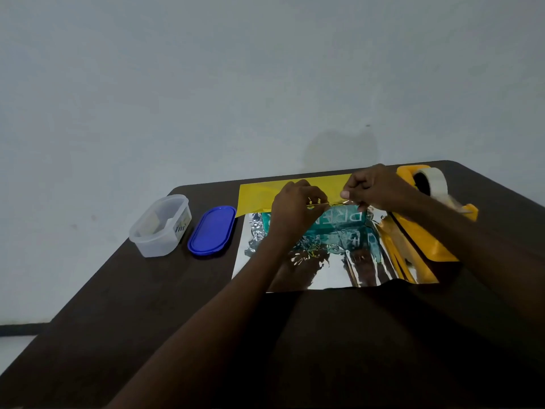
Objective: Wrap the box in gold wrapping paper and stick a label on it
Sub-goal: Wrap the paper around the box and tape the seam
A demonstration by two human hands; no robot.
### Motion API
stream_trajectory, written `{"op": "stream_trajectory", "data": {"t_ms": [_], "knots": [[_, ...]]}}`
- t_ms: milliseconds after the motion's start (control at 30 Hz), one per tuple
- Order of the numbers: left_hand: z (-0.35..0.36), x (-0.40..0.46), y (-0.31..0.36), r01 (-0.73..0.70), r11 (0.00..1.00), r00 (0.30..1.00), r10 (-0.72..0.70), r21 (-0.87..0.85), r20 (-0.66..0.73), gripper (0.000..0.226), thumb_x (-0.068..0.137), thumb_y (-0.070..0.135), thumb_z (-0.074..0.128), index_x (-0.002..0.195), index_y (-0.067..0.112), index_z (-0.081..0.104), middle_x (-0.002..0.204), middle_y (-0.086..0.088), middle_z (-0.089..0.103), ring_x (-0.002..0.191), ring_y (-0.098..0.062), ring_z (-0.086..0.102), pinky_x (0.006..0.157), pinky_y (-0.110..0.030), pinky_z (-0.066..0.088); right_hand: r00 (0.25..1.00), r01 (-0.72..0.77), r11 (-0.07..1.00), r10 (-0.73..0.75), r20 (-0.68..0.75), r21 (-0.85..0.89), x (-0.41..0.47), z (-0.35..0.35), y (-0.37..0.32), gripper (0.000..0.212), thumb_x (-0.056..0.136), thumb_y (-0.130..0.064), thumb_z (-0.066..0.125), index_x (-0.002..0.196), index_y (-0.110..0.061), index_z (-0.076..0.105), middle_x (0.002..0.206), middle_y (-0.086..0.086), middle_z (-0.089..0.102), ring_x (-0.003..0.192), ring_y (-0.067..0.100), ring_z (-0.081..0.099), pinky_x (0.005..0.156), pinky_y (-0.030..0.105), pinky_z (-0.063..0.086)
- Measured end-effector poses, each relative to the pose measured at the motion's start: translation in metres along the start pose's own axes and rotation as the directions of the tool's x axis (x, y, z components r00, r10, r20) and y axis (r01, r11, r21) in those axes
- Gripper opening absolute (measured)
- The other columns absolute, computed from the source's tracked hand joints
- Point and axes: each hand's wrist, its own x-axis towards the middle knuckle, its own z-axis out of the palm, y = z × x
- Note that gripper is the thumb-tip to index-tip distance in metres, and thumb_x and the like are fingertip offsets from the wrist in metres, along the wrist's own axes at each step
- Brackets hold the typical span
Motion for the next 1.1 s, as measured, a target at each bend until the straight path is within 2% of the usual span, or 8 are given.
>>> {"op": "stream_trajectory", "data": {"t_ms": [100,267,367,467,667,867,967,1100], "knots": [[0.0,0.001,-0.001,0.008,1.0,1.0,-0.008,-0.01,0.014,0.012,0.077,0.036,0.078,0.086,0.029,0.075,0.081,0.011,0.064,0.076,-0.009,0.056,0.064,-0.031,0.047,1.0,-0.027,0.999,0.027,-0.015,-0.017,0.003,-0.006,0.005,0.019,0.083,-0.024,0.077,0.082,-0.005,0.072,0.068,0.013,0.071,0.062,0.03,0.071,0.069,0.047,0.061],[0.0,0.003,-0.003,0.017,0.998,0.999,-0.016,-0.055,0.03,0.015,0.077,0.042,0.077,0.085,0.03,0.076,0.08,0.01,0.064,0.073,-0.007,0.059,0.062,-0.028,0.048,0.997,-0.058,0.986,0.051,-0.049,-0.155,-0.008,-0.014,0.006,0.022,0.078,-0.029,0.081,0.079,-0.01,0.07,0.057,0.005,0.068,0.05,0.016,0.065,0.059,0.026,0.052],[0.002,0.006,-0.002,0.044,0.997,0.999,-0.043,-0.069,0.023,0.019,0.078,0.047,0.075,0.084,0.029,0.077,0.08,0.009,0.066,0.073,-0.009,0.059,0.063,-0.029,0.048,0.993,-0.01,0.992,-0.006,-0.118,-0.128,-0.008,-0.012,0.002,0.021,0.076,-0.026,0.082,0.078,-0.009,0.071,0.058,0.004,0.067,0.049,0.014,0.061,0.063,0.033,0.054],[0.003,0.006,0.001,0.053,0.997,0.998,-0.052,-0.061,0.03,0.016,0.076,0.044,0.077,0.082,0.029,0.076,0.079,0.009,0.065,0.074,-0.011,0.06,0.064,-0.031,0.049,0.993,0.051,0.992,-0.063,-0.097,-0.118,-0.002,-0.007,-0.006,0.02,0.075,-0.026,0.083,0.078,-0.011,0.071,0.065,0.007,0.069,0.058,0.021,0.064,0.063,0.038,0.055],[0.001,0.006,0.004,0.068,0.994,0.997,-0.066,-0.085,0.025,0.019,0.075,0.045,0.077,0.081,0.027,0.076,0.077,0.007,0.066,0.071,-0.013,0.061,0.064,-0.034,0.05,0.996,0.081,0.987,-0.077,0.034,-0.141,0.005,0.008,-0.012,0.022,0.074,-0.032,0.083,0.072,-0.015,0.069,0.052,-0.006,0.06,0.041,0.0,0.052,0.048,0.021,0.041],[0.002,0.006,0.001,0.064,0.996,0.998,-0.062,-0.058,0.031,0.015,0.076,0.042,0.078,0.083,0.029,0.076,0.081,0.007,0.067,0.074,-0.011,0.061,0.066,-0.034,0.05,0.998,0.061,0.947,-0.057,0.021,-0.316,0.009,0.014,-0.004,0.023,0.077,-0.034,0.08,0.069,-0.016,0.068,0.06,0.0,0.063,0.055,0.016,0.057,0.052,0.023,0.038],[0.001,0.005,0.001,0.062,0.996,0.998,-0.061,-0.065,0.03,0.013,0.077,0.039,0.078,0.084,0.028,0.076,0.081,0.008,0.067,0.073,-0.01,0.061,0.066,-0.034,0.05,0.999,0.042,0.939,-0.046,-0.005,-0.342,0.01,0.016,-0.001,0.023,0.077,-0.03,0.081,0.065,-0.018,0.066,0.059,-0.002,0.062,0.055,0.013,0.056,0.052,0.023,0.036],[-0.001,0.006,0.001,0.056,0.997,0.998,-0.054,-0.058,0.037,0.012,0.078,0.037,0.078,0.086,0.029,0.077,0.082,0.009,0.068,0.072,-0.008,0.061,0.066,-0.032,0.05,0.999,0.016,0.947,-0.031,-0.041,-0.32,0.004,0.013,0.0,0.024,0.077,-0.024,0.082,0.066,-0.009,0.067,0.058,-0.003,0.059,0.055,0.009,0.052,0.053,0.022,0.034]]}}
